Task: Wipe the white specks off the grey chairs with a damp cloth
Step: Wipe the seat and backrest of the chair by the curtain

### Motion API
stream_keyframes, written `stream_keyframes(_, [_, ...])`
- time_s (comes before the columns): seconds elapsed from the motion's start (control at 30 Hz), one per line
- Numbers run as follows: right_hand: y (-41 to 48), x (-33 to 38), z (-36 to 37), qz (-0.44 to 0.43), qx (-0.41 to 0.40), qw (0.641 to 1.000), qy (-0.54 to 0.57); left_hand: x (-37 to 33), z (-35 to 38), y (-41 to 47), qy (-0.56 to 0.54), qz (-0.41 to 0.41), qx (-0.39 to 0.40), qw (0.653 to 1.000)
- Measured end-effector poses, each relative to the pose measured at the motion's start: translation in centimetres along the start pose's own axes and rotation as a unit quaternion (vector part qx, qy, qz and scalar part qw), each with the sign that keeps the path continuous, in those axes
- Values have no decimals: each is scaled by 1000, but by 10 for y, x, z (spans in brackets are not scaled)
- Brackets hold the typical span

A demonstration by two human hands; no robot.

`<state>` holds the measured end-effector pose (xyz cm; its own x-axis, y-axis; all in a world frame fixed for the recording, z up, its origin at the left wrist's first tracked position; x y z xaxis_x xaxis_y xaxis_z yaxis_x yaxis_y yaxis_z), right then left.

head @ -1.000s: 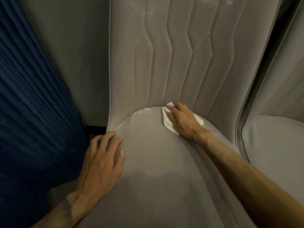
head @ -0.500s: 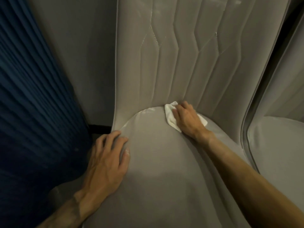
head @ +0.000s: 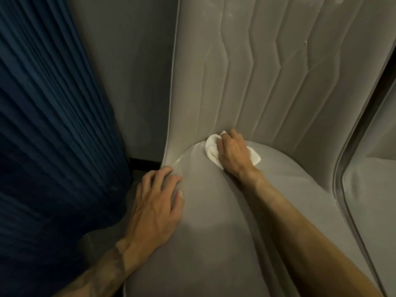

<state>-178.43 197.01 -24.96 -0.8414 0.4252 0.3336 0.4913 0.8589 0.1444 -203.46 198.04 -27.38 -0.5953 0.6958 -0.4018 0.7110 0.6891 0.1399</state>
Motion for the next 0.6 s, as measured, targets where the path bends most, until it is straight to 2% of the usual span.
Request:
stream_keyframes(0.1, [-7,38,17,-82,25,996,19,1,0,-1,-1,-1,5,1000])
stream_keyframes(0.17, [-8,28,7,-116,27,993,-3,1,-1,-2,1,0,5,1000])
stream_keyframes(0.27, [-2,-7,-6,-58,9,998,-34,-1,-1,-1,-3,0,2,1000])
stream_keyframes(0.33, [-2,0,-3,-24,-9,999,-29,-2,-1,-1,-3,-1,1,1000])
stream_keyframes(0.43, [-15,49,16,-93,13,995,16,-1,-2,-1,0,1,-3,1000])
stream_keyframes(0.5, [-23,56,17,-142,28,989,22,0,-1,-2,2,-1,2,1000])
stream_keyframes(0.6, [-11,29,3,-117,23,993,-24,-1,0,-1,2,2,-4,1000])
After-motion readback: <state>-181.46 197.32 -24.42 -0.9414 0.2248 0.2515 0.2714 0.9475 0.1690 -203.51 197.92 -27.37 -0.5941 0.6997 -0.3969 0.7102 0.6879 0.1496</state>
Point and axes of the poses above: each hand's wrist, its own y-axis towards the middle knuckle, its own z-axis out of the palm, x = y × z, the point moved 4 cm from there along y, towards the middle knuckle, and after that the axes turned 4 degrees about x, right-handed, at the moved point
